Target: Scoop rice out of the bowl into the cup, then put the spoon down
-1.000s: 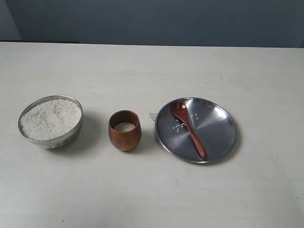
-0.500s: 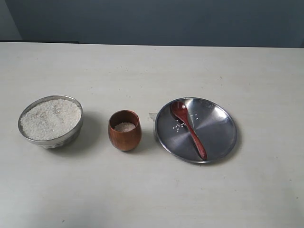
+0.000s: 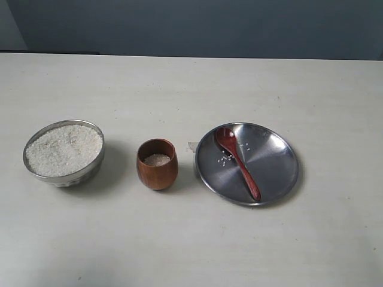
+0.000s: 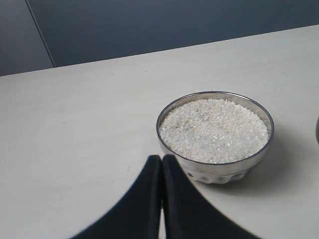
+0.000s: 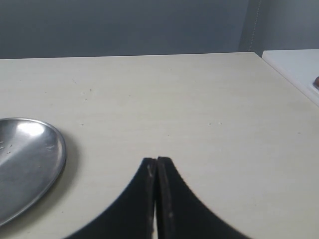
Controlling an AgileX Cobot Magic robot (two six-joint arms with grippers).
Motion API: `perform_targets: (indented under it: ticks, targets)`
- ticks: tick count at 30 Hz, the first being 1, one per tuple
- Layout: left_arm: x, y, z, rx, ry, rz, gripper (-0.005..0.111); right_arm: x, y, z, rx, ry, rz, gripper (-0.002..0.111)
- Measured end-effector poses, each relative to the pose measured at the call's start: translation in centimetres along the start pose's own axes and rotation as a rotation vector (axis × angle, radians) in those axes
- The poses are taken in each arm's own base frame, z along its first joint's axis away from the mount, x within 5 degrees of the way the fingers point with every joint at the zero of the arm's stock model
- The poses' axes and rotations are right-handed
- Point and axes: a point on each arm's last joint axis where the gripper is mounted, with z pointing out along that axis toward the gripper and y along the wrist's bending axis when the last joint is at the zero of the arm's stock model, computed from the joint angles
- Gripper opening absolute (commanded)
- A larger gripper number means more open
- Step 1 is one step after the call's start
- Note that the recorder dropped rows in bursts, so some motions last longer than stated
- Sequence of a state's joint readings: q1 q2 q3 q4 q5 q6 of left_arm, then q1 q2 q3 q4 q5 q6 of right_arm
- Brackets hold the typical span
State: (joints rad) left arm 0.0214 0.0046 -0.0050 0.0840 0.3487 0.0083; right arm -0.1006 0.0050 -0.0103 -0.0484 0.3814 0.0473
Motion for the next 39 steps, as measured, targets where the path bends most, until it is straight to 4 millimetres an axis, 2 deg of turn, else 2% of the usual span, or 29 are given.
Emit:
perform_targets:
  ticks: [39]
  targets:
    - [0.00,-0.08,0.00,0.009,0.000,-0.026,0.000,0.00,0.00,0.00,0.000,0.000,0.000,0.000]
